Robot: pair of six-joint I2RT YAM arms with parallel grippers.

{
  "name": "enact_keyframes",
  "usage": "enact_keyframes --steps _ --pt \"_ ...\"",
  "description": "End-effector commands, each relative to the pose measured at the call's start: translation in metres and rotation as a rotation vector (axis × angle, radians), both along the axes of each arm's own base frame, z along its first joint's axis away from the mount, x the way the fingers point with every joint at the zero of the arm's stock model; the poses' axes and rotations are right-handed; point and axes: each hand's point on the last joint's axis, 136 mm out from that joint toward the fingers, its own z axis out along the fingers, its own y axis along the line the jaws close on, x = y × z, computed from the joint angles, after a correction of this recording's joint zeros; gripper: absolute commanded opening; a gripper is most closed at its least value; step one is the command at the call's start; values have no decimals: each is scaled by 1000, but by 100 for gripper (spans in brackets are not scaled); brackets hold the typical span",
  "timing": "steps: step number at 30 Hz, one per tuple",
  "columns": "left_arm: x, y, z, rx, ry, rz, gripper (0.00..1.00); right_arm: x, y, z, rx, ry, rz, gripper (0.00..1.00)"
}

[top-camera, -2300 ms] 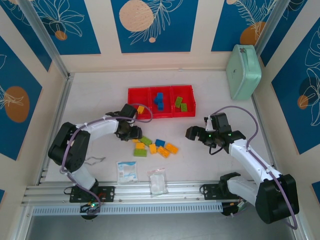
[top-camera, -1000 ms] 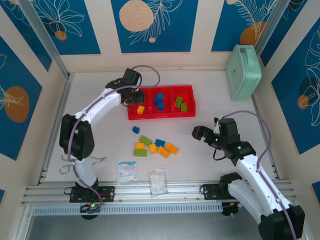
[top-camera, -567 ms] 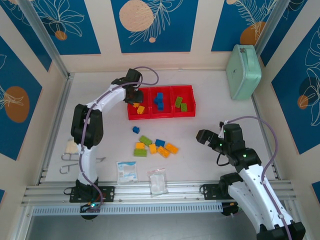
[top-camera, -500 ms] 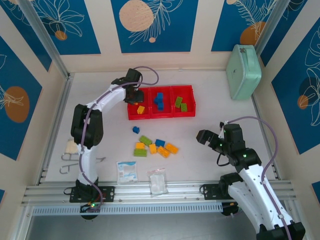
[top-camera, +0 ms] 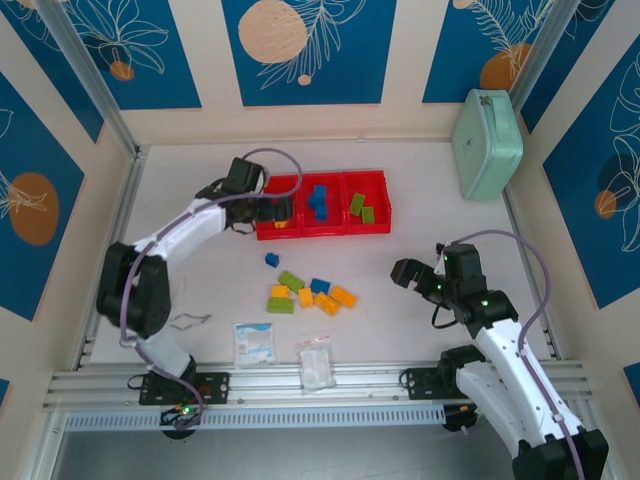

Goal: Sort the legos into containers by color
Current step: Pick up the lego from the center of the table.

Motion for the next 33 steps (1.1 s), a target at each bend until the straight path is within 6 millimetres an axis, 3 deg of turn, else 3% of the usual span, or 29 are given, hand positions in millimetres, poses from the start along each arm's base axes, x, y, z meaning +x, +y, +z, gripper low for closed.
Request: enact_keyframes --steps 1,10,15,20,24,27,33 --pt "-30 -5 -8 -74 41 -7 99 6 5 8 36 -22 10 100" --pt "-119 -6 -57 -48 172 -48 98 8 8 -7 58 18 -5 100" --pt "-149 -14 -86 -13 264 -77 89 5 9 -22 73 69 -23 100" --pt "-162 -16 -98 23 315 -105 86 4 10 -24 83 81 -26 99" --pt "-171 -8 -120 88 392 -101 82 2 9 -29 83 81 -38 99" --pt "-176 -4 -132 120 441 -91 74 -2 6 -35 81 95 -54 99" --pt "-176 5 -137 161 445 -64 53 -8 2 -40 77 97 -78 99"
